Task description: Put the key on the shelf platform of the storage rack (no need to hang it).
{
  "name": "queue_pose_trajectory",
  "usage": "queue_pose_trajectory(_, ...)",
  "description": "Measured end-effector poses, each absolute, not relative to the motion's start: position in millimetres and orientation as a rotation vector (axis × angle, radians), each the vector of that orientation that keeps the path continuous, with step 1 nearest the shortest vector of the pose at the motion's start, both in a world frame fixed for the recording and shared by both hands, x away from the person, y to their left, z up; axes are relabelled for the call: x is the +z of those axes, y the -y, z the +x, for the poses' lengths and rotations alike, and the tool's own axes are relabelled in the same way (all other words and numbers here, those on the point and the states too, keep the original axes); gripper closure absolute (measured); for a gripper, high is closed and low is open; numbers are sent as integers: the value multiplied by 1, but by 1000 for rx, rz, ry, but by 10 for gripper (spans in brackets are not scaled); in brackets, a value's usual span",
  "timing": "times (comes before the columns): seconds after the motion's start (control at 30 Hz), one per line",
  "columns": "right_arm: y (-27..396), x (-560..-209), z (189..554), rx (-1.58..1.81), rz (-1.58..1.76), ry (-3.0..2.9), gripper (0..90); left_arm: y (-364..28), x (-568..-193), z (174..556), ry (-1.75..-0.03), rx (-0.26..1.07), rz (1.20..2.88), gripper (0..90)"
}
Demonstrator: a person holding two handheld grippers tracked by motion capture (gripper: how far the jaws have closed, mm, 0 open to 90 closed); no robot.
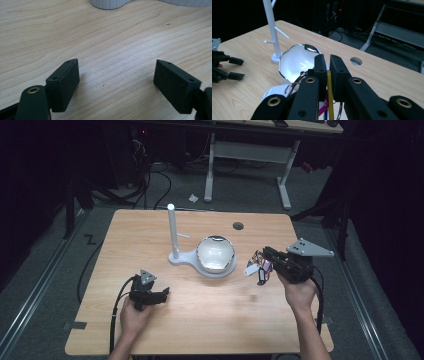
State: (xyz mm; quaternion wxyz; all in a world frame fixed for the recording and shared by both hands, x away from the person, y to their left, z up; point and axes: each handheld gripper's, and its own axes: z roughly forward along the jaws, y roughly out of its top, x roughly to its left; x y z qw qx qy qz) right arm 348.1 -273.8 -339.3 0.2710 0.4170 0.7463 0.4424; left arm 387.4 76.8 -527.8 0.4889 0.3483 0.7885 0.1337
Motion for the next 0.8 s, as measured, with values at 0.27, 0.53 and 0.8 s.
queue_pose_trajectory(0.27,255,-323,359,1206,1055,-2049,850,-77,-528,387,-1916,326,848,210)
queue_pose_trajectory(0.53,237,-311,372,1232,1008,-2077,850,-77,-528,387,-1913,327,853,210)
queue_pose_trajectory(0.8,220,-301,388,1287,975,-2097,850,-77,-528,387,-1914,327,852,210)
